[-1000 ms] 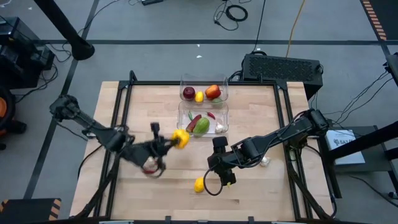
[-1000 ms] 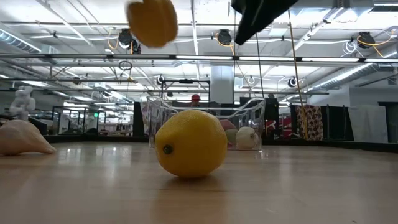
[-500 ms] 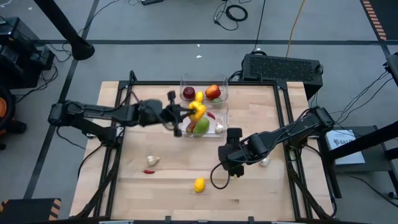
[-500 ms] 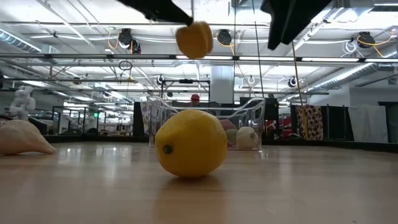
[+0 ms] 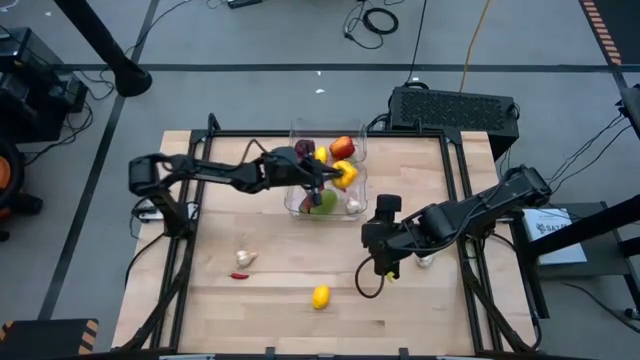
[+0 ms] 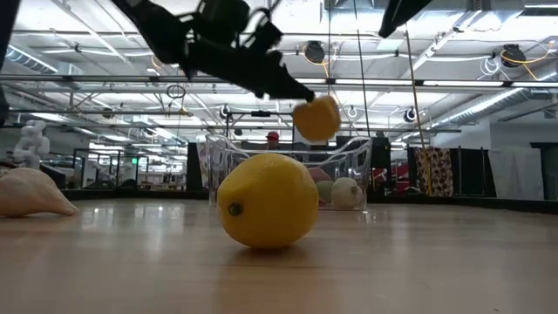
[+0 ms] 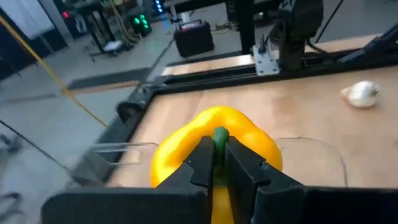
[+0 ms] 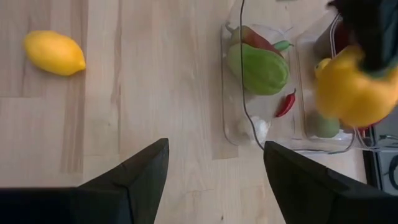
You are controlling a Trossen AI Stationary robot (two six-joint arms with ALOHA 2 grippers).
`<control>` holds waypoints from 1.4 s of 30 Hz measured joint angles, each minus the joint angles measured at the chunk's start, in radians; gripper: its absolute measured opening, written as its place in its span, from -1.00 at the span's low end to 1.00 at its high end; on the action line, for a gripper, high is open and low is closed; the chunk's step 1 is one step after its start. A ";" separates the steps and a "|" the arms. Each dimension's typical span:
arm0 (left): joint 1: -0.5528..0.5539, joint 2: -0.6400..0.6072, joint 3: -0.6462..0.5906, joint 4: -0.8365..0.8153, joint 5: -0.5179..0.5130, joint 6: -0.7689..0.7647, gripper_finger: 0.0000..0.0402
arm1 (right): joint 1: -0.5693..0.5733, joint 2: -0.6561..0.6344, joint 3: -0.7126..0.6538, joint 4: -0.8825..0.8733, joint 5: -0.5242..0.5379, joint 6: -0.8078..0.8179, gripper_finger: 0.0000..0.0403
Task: Sort produce into baskets
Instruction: Put the yellow bell pepper into the bottom transparent bin, then put the left garlic into the bottom transparent bin
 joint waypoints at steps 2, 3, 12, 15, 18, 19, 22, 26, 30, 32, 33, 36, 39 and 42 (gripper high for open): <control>-0.001 0.042 0.015 0.010 0.009 -0.031 -0.87 | 0.000 -0.001 0.000 0.000 0.000 -0.006 0.26; -0.002 0.060 0.022 0.010 0.010 -0.034 -0.87 | 0.000 -0.001 0.000 0.000 0.000 -0.012 0.26; -0.003 0.134 0.035 -0.011 0.011 -0.164 -0.85 | 0.000 -0.001 0.000 0.001 0.001 -0.031 0.26; 0.000 0.136 0.035 -0.028 0.011 -0.190 -0.75 | 0.000 -0.001 0.000 0.003 0.001 -0.039 0.26; 0.000 0.136 0.035 -0.053 0.011 -0.190 -0.58 | 0.000 -0.001 0.000 0.006 0.001 -0.041 0.26; 0.000 0.136 0.035 -0.061 0.010 -0.190 -0.53 | 0.000 -0.001 0.000 0.006 0.001 -0.041 0.26; 0.000 0.136 0.035 -0.049 0.009 -0.190 -0.40 | 0.000 -0.001 0.000 0.006 0.001 -0.042 0.26; 0.000 0.133 0.035 -0.015 -0.004 -0.190 -0.31 | 0.000 -0.001 0.000 0.006 0.001 -0.042 0.26; -0.005 0.080 0.035 -0.002 -0.009 -0.191 -0.30 | 0.000 -0.001 0.000 0.006 0.002 -0.042 0.26; -0.018 0.034 0.035 -0.015 -0.011 -0.191 -0.30 | 0.000 -0.001 0.000 0.007 0.003 -0.044 0.26; -0.027 0.009 0.035 -0.036 -0.011 -0.191 -0.30 | 0.000 -0.001 0.000 0.007 0.004 -0.048 0.26; -0.061 -0.089 0.035 -0.148 -0.011 -0.192 -0.29 | 0.000 -0.001 0.000 0.017 0.005 -0.049 0.26; -0.105 -0.215 0.035 -0.294 -0.020 -0.223 -0.30 | 0.000 -0.001 0.000 0.037 0.005 -0.041 0.26; -0.155 -0.330 0.036 -0.488 -0.020 -0.300 -0.30 | 0.000 -0.001 0.000 0.069 0.004 -0.033 0.26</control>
